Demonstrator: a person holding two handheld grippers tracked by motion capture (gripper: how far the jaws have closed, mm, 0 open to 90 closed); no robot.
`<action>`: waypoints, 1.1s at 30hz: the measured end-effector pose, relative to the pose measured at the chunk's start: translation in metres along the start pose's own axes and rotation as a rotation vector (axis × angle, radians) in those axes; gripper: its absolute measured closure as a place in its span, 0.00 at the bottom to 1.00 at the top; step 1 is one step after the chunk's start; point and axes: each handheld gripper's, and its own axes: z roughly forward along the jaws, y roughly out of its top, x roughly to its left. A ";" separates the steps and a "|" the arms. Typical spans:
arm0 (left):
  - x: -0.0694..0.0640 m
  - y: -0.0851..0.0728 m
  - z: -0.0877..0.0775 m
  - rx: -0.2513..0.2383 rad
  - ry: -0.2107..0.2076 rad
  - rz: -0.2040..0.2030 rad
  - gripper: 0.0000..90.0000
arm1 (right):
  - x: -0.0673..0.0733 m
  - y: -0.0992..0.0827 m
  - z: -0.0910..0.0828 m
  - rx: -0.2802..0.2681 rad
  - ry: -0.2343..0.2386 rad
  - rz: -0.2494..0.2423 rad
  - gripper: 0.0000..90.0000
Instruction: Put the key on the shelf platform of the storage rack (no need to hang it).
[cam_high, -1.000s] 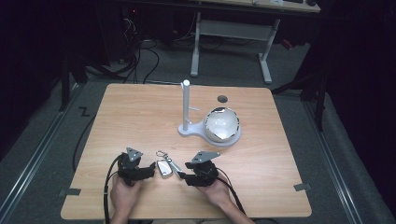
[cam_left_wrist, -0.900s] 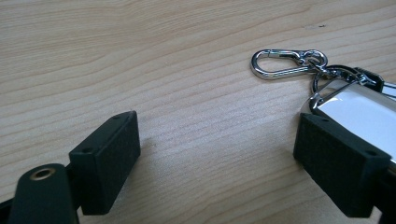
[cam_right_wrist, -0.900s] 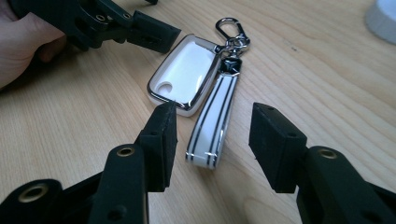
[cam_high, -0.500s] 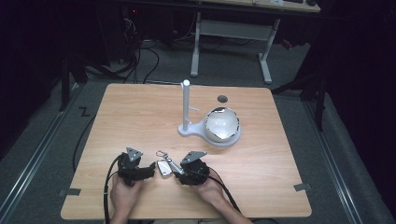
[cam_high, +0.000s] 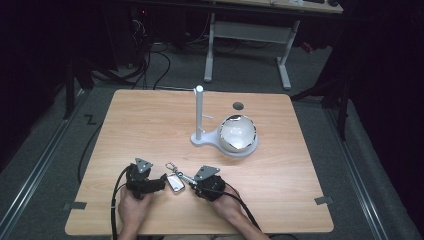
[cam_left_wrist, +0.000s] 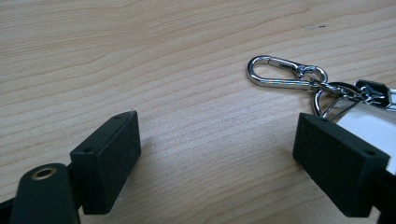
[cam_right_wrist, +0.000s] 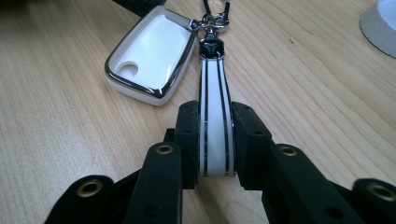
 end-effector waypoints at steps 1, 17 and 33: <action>0.000 0.000 0.000 0.000 0.000 -0.001 0.17 | -0.002 -0.001 -0.003 -0.013 0.008 0.015 0.83; 0.000 0.000 0.000 0.001 0.000 0.000 0.17 | -0.028 -0.019 -0.066 -0.212 -0.008 0.111 0.83; 0.000 0.000 0.000 0.000 0.002 -0.002 0.17 | -0.065 -0.043 -0.129 -0.319 -0.028 0.221 0.83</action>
